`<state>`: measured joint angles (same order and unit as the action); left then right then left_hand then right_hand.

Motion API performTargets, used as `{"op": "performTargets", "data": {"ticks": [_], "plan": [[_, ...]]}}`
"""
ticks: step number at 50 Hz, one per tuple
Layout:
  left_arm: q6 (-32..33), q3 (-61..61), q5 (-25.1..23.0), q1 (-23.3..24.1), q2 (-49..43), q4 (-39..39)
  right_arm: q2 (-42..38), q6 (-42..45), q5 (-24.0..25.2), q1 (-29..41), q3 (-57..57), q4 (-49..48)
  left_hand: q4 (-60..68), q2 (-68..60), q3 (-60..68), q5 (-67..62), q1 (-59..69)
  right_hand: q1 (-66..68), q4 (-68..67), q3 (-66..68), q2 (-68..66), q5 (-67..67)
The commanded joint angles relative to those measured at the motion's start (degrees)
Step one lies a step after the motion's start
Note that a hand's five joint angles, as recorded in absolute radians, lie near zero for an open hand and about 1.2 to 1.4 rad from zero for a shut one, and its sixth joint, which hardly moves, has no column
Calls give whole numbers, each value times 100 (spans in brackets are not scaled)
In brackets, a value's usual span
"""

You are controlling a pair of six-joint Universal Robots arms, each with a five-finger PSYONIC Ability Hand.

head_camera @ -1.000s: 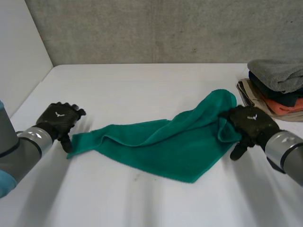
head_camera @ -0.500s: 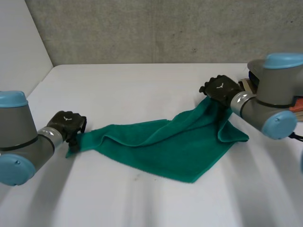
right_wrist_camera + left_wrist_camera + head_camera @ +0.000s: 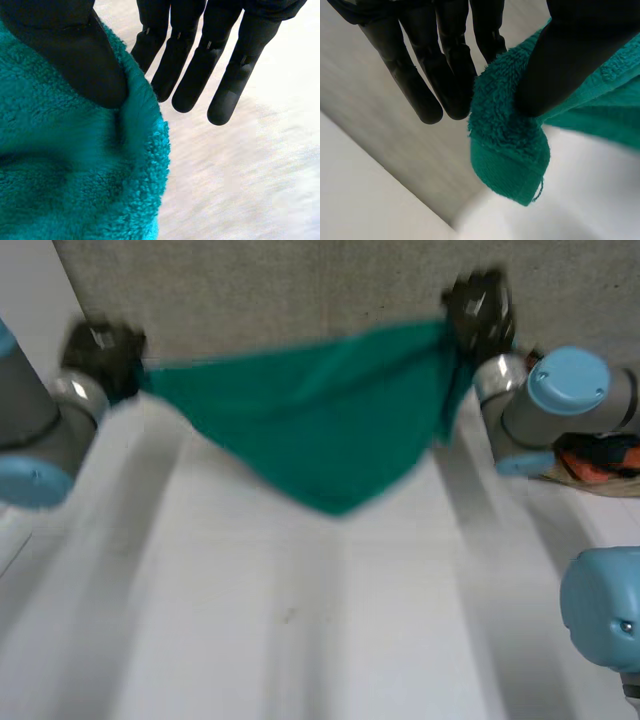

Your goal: Fold the laundry.

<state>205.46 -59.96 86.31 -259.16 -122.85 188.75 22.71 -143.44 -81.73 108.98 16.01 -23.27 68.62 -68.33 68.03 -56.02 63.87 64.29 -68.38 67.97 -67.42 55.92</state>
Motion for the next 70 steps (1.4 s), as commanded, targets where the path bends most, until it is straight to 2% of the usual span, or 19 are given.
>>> {"op": "performTargets", "data": {"ticks": [1,4,7,12,15,20,23,27,28,32,38,39,43,47,50,57,67,70], "plan": [[-1120,1687,685,146,199,435,1101,-1106,-265,18,593,-918,1138,-1167,1197,-1398,1613,1571,-1162,1203,-1258,1408],[-1403,1812,721,225,217,365,1507,-1230,-239,-26,1279,-724,1138,-1167,1197,-1398,1613,1571,-1162,1203,-1258,1408],[-1667,1550,668,287,209,110,2043,-1257,-116,-105,2430,-513,1138,-1167,1197,-1398,1613,1571,-1162,1203,-1258,1408],[-1834,471,554,322,147,-84,2772,-1204,261,-289,4676,-459,1138,-1167,1197,-1398,1613,1571,-1162,1203,-1258,1408],[-1817,-67,493,313,51,-84,2949,-1169,490,-334,5506,-460,1138,-1167,1197,-1398,1613,1469,-1060,1101,-1156,1306],[-1589,-1007,247,313,-405,-40,3011,-775,859,-378,6947,-407,1089,-1118,1148,-1349,1564,-41,451,-409,354,-205],[-1439,-1281,203,278,-573,-40,3046,-414,860,-413,7310,-346,1056,-1085,1114,-1316,1531,-364,774,-732,678,-528],[-1158,-1518,115,208,-556,-83,3248,149,720,-518,7548,-39,955,-984,1014,-1215,1430,-1842,2251,-2210,2155,-2005],[-1044,-1580,71,181,-478,-92,3405,237,650,-553,7539,188,888,-917,947,-1148,1363,-2562,2971,-2930,2875,-2725],[-824,-1738,-52,129,-214,-119,3810,211,597,-659,7286,1004,736,-765,795,-996,1211,-3860,4270,-4228,4173,-4023],[-762,-1958,-219,76,155,-163,3969,-61,631,-606,6355,2474,652,-681,711,-912,1127,-4015,4425,-4383,4329,-4179],[-762,-2019,-263,76,260,-171,3900,-235,658,-563,5961,2928,619,-648,677,-878,1093,-3949,4359,-4317,4262,-4112],[-762,-2151,-342,102,498,-172,3453,-605,815,-387,4951,3669,333,-362,392,-593,808,-3145,3554,-3513,3458,-3308],[-762,-2213,-360,146,691,-172,2672,-668,1210,-237,3844,4162,332,-361,391,-592,807,-3391,3801,-3759,3704,-3555],[-771,-2222,-351,181,814,-172,2013,-545,1369,-202,3043,4426,332,-361,391,-592,807,-3393,3803,-3761,3706,-3557],[-771,-2178,-351,243,1017,-172,825,-229,1370,-167,1574,4664,316,-344,374,-575,790,-3393,3803,-3761,3706,-3557],[-788,-2037,-360,260,1123,-198,-73,-254,1282,-140,579,4594,316,-344,374,-575,790,-2284,2694,-2652,2597,-2448],[-797,-2020,-360,252,1140,-198,-214,-290,1282,-140,517,4436,316,-344,374,-575,790,-1444,1854,-1812,1757,-1607]]}}
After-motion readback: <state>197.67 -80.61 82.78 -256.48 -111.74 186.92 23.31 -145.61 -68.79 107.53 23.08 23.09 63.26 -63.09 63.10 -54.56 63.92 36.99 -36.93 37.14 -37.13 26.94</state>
